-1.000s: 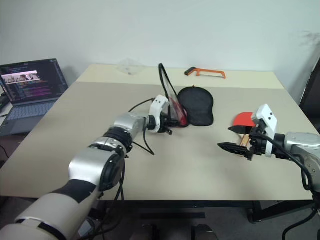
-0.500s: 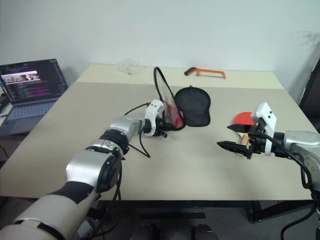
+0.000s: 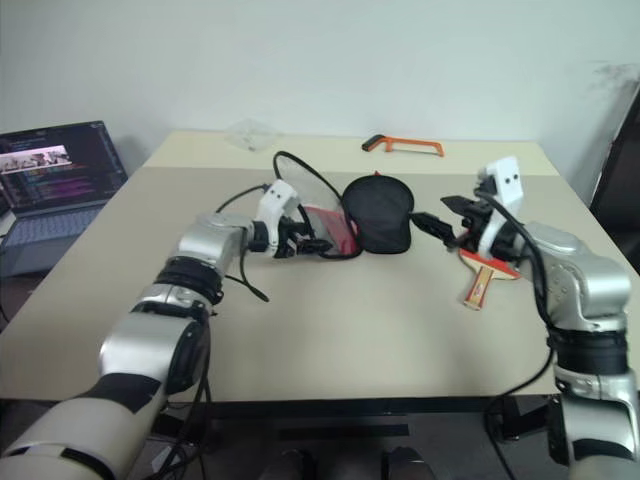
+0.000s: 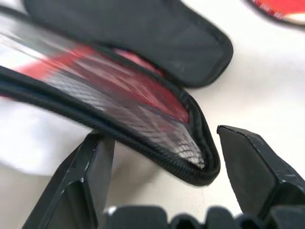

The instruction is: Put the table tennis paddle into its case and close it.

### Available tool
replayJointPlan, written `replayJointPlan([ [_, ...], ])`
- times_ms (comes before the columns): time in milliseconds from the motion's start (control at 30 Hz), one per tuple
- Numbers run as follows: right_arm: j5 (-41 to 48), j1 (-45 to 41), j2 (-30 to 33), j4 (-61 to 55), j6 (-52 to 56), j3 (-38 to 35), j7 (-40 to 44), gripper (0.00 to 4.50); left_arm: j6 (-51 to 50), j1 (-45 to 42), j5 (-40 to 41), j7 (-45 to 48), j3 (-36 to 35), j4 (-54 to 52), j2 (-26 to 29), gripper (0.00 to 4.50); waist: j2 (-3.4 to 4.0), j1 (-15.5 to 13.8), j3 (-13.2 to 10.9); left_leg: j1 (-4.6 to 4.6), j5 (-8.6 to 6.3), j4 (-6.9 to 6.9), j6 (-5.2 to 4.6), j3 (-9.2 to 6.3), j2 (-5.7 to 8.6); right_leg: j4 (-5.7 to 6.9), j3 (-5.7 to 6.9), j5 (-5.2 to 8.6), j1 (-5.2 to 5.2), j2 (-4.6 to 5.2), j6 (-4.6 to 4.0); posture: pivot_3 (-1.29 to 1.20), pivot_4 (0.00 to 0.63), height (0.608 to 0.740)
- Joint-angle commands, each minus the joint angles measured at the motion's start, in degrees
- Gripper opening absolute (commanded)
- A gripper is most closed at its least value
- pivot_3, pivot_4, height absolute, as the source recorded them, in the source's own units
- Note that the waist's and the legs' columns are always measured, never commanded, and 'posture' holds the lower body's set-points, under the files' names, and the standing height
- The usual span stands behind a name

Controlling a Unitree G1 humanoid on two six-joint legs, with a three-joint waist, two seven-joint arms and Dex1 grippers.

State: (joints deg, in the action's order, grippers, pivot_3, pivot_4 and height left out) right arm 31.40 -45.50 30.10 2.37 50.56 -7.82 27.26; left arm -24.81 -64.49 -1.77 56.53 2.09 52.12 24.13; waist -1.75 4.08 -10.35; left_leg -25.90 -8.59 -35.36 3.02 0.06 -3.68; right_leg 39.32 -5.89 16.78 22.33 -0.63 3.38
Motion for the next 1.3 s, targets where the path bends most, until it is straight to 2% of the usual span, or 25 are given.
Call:
replayJointPlan([
  [33, -6.0, -7.0, -4.8, 11.7, -1.1, -0.1, -10.3, 4.5, -3.2, 3.9, 1.2, 2.0, 0.3, -10.7, 3.9, 3.69, 0.0, -0.1, 0.0, 0.01, 0.0, 0.04, 0.0, 0.02, 0.0, 0.0, 0.0, 0.0, 0.0, 0.01, -0.03, 0.0, 0.15, 0.74],
  [267, -14.2, -18.8, -15.2, 41.4, -11.2, 0.2, -18.6, 4.5, -13.6, 13.3, 8.3, 5.2, -3.1, -33.8, 10.7, 3.69, 0.03, -0.5, 0.0, -0.09, 0.0, 0.41, 0.01, 0.04, -0.01, 0.12, 0.09, 0.12, 0.3, 0.03, -0.32, 0.0, 0.15, 0.74],
  [367, -13.9, -22.3, -16.9, 51.6, -17.3, -3.3, -21.5, 4.5, -16.9, 16.5, 11.7, 6.1, -4.5, -41.4, 13.8, 3.69, 0.04, -0.8, 0.0, -0.12, 0.0, 0.51, 0.02, 0.03, -0.01, 0.18, 0.14, 0.21, 0.38, 0.04, -0.39, 0.0, 0.15, 0.74],
  [500, -15.1, -24.8, -17.8, 59.9, -23.2, -4.6, -22.5, 4.5, -20.2, 19.5, 13.7, 3.5, -5.5, -46.2, 15.5, 3.69, 0.05, -0.7, 0.0, -0.08, 0.0, 0.49, 0.02, 0.03, 0.0, 0.24, 0.14, 0.23, 0.36, 0.06, -0.41, 0.0, 0.15, 0.74],
  [800, -15.2, -27.0, -20.7, 67.2, -26.9, -6.4, -22.8, 4.5, -24.7, 22.1, 17.1, -1.0, -5.3, -52.2, 15.9, 3.69, 0.05, 0.0, 0.0, 0.03, 0.02, 0.44, 0.02, -0.04, -0.01, 0.59, 0.15, 0.3, 0.38, 0.0, -0.5, 0.0, 0.15, 0.74],
  [1300, -15.8, -26.3, -23.0, 70.4, -27.8, -7.9, -28.0, 4.5, -26.3, 22.7, 19.1, -5.3, -5.0, -53.5, 16.1, 3.69, 0.05, 0.7, 0.0, 0.04, 0.02, 0.44, 0.03, -0.07, 0.0, 0.58, 0.16, 0.3, 0.36, 0.0, -0.5, 0.0, 0.15, 0.74],
])
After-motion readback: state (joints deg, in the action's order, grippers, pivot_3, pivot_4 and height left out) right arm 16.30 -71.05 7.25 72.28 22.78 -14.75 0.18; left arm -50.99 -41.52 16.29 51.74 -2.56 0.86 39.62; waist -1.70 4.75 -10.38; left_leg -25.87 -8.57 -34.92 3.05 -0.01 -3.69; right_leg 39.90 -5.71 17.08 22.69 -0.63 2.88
